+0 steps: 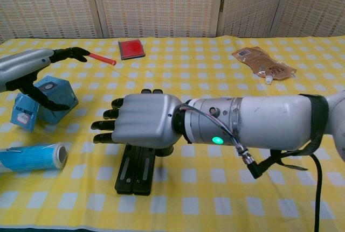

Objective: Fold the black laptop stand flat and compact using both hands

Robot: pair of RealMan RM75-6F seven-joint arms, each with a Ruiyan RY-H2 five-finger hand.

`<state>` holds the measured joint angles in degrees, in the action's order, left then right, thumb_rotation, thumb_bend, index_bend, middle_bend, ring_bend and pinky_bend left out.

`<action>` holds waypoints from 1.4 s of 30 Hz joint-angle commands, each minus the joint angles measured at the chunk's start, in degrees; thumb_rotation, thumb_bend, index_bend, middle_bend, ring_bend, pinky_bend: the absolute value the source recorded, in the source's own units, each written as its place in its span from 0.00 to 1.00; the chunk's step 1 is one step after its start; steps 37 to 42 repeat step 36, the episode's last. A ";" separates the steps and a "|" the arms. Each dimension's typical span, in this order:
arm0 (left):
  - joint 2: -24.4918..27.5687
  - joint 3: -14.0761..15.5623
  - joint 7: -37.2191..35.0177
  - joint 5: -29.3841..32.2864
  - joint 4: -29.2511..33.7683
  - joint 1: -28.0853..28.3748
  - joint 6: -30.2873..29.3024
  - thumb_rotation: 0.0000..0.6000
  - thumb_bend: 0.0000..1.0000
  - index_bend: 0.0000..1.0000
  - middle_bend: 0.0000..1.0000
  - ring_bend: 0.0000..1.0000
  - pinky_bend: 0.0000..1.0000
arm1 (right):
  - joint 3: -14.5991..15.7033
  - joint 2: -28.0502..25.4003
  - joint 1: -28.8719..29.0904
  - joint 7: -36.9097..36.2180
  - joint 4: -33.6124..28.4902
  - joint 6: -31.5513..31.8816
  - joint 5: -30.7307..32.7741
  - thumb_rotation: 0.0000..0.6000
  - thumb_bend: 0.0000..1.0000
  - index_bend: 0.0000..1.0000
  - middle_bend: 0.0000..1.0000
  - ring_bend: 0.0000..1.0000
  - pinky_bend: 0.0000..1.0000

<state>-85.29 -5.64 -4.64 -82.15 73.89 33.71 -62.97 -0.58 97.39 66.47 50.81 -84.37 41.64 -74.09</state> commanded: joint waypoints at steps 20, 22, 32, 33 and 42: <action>11.36 -3.09 13.43 9.49 12.75 -8.23 -9.64 1.00 0.21 0.03 0.14 0.06 0.00 | 6.06 -29.81 -28.45 -6.18 -27.93 36.38 2.32 1.00 0.31 0.00 0.00 0.01 0.01; 12.39 -2.95 13.27 10.29 13.49 -9.66 -10.81 1.00 0.21 0.03 0.15 0.06 0.00 | 7.10 -31.78 -31.09 -9.79 -27.76 38.15 1.11 1.00 0.31 0.00 0.00 0.02 0.01; 16.14 0.71 10.81 8.21 16.47 -18.69 -19.75 1.00 0.21 0.03 0.12 0.05 0.00 | 10.26 -36.51 -44.73 -28.94 -19.73 48.52 -6.91 1.00 0.31 0.00 0.07 0.07 0.03; 16.38 1.14 10.56 7.66 16.76 -19.53 -20.70 1.00 0.21 0.03 0.12 0.05 0.00 | 10.26 -36.53 -45.87 -30.02 -19.03 49.59 -7.36 1.00 0.31 0.00 0.07 0.07 0.03; 16.63 2.37 9.29 5.67 17.37 -22.18 -23.95 1.00 0.21 0.03 0.12 0.05 0.00 | 9.96 -36.22 -49.45 -32.04 -17.03 52.96 -8.29 1.00 0.31 0.00 0.06 0.07 0.03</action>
